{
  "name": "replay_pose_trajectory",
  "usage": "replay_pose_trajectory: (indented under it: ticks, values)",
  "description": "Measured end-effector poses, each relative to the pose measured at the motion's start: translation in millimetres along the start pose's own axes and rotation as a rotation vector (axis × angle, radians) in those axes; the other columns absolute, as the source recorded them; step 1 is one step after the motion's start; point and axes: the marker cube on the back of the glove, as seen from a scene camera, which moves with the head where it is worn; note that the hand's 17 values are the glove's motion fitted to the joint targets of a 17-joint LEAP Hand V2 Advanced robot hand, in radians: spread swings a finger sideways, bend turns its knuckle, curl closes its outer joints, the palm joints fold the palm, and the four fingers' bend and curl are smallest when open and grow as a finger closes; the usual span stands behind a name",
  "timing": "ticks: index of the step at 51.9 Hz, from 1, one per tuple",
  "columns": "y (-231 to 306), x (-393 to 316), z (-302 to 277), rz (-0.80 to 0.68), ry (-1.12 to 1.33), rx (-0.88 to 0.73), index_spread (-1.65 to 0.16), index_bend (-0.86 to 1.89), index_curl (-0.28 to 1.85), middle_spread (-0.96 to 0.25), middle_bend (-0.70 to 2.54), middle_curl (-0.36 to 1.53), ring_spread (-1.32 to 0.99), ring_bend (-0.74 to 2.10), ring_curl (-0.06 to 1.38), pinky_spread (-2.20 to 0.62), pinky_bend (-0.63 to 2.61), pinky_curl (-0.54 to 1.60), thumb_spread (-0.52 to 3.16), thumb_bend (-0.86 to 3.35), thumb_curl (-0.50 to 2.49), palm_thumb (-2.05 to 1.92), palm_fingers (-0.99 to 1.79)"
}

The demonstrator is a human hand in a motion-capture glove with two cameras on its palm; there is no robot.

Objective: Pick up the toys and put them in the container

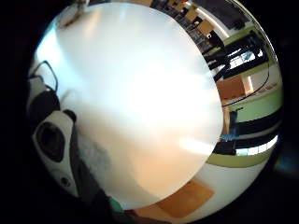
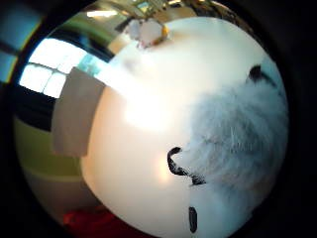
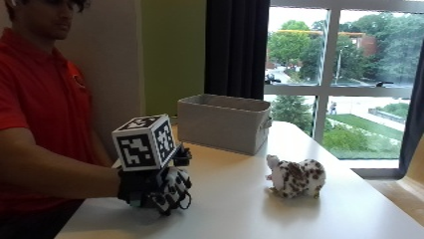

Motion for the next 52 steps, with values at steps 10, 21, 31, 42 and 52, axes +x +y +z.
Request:
replay_pose_trajectory:
  ticks: [10,21,31,42,52]
  values:
    - [-14.4,-6.6,-0.9,0.008,-0.057,-0.015,-0.47,0.75,0.86,-0.36,1.02,0.61,-0.38,1.17,0.53,-0.43,0.86,0.37,0.69,0.07,0.73,0.6,1.35]
    - [-35.2,-68.6,-28.5,-0.126,-0.007,0.015,-0.42,0.87,0.98,-0.32,1.11,0.67,-0.35,1.25,0.55,-0.42,0.91,0.41,0.61,0.07,0.83,0.61,1.27]
    - [-67.8,-136.6,-82.9,-0.308,0.056,0.069,-0.39,0.9,1.04,-0.29,1.15,0.69,-0.34,1.28,0.55,-0.42,0.94,0.44,0.55,0.07,0.91,0.61,1.23]
    - [-97.3,-217.1,-138.8,-0.348,0.027,0.116,-0.36,0.91,1.08,-0.28,1.16,0.7,-0.33,1.3,0.54,-0.42,0.95,0.45,0.52,0.06,0.99,0.6,1.22]
    - [-107.6,-282.4,-150.4,-0.479,0.099,0.13,-0.34,0.91,1.1,-0.27,1.16,0.7,-0.33,1.31,0.53,-0.41,0.95,0.45,0.5,0.05,1.06,0.59,1.21]
